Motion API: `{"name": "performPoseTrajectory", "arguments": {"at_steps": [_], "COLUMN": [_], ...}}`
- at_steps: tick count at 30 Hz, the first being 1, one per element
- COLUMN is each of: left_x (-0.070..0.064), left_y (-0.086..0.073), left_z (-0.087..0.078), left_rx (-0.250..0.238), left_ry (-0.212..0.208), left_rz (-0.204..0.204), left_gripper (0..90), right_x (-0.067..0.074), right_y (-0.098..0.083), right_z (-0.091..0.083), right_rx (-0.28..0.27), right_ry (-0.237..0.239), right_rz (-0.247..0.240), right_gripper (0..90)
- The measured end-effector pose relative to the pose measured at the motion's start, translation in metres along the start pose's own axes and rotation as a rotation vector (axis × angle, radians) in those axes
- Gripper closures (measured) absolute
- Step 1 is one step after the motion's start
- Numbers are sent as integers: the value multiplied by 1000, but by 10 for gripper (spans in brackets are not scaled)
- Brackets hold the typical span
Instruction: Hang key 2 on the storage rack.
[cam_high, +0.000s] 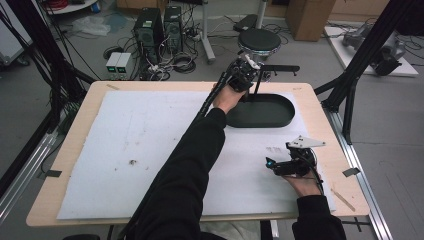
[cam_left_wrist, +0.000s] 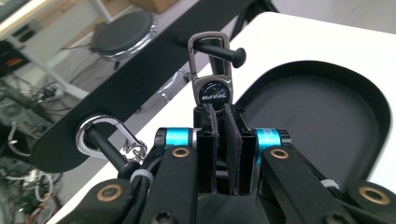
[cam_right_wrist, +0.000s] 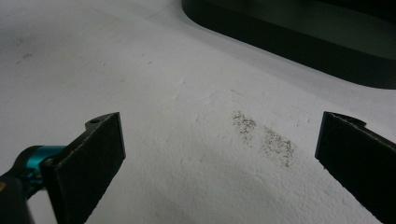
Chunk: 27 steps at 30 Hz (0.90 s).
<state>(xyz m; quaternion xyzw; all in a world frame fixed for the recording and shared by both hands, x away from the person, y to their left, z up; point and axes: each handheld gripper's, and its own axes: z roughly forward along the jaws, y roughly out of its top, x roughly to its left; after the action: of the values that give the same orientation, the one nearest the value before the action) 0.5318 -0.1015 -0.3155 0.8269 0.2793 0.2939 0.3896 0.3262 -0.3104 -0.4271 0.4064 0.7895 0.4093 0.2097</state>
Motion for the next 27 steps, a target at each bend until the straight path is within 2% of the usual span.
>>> {"name": "performPoseTrajectory", "arguments": {"at_steps": [2,6,9,10,13,16,18,20,21,23,24,27], "left_x": [-1,-3,-6,-7,-7,-8,-9,-10,-11,-11,-12,-10], "left_y": [0,0,0,0,2,2,-2,-7,-9,-12,-13,-15], "left_z": [2,5,5,4,-1,-4,-6,-8,-8,-9,-10,-15], "left_rx": [0,-3,-11,-22,-47,-23,-29,-31,-15,22,31,31], "left_ry": [19,49,34,22,-33,-88,-128,-164,-200,-238,-254,-292], "left_rz": [-3,-38,-55,-64,-111,-115,-127,-154,-168,-177,-180,-161], "left_gripper": [833,828,809,781,587,446,396,312,250,103,62,18], "right_x": [0,-1,0,-1,-1,-1,0,0,0,0,0,0], "right_y": [0,0,0,0,-1,-1,-1,-1,-1,-1,-1,-1], "right_z": [0,1,1,1,0,-1,-1,-1,-1,0,0,-1], "right_rx": [0,1,6,2,2,1,1,-1,2,4,4,2], "right_ry": [0,2,2,0,-2,-5,-4,-4,-4,-4,-4,-6], "right_rz": [-2,-1,-1,-4,1,-2,-1,-1,-3,-2,-2,-3], "right_gripper": [7,7,7,7,7,7,7,7,7,7,7,7]}}
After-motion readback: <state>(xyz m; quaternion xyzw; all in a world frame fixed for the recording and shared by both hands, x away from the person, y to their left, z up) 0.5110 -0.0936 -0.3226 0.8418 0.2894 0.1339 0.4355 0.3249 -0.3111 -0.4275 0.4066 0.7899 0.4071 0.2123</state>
